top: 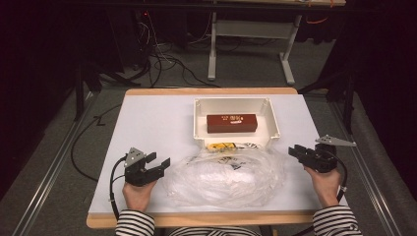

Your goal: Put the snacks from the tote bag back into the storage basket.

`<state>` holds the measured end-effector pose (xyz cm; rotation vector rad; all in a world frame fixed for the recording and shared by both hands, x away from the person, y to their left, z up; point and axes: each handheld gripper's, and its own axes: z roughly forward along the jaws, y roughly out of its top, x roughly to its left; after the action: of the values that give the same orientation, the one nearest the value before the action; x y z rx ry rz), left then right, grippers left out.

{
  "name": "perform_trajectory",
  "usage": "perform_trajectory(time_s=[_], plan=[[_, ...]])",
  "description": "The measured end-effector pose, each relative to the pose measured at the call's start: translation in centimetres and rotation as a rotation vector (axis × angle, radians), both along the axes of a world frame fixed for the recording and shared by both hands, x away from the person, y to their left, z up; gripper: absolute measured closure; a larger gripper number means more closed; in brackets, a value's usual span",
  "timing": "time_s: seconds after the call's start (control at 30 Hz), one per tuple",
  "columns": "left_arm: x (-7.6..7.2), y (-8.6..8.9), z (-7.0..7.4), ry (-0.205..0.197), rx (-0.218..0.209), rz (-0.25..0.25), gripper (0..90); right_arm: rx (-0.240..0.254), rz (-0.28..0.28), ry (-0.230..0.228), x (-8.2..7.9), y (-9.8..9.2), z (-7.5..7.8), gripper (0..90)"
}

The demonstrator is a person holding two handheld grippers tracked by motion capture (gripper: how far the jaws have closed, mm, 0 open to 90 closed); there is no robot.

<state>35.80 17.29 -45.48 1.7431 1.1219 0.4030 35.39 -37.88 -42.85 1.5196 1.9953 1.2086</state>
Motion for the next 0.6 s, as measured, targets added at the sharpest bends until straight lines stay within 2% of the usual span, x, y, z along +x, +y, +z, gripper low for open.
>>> perform_trajectory(time_s=[0.6], plan=[[1.2, 0.1, -1.1, 0.026, -0.009, 0.054, 35.9, -0.003, -0.048, 0.006, 0.3, -0.2, -1.9, 63.8]])
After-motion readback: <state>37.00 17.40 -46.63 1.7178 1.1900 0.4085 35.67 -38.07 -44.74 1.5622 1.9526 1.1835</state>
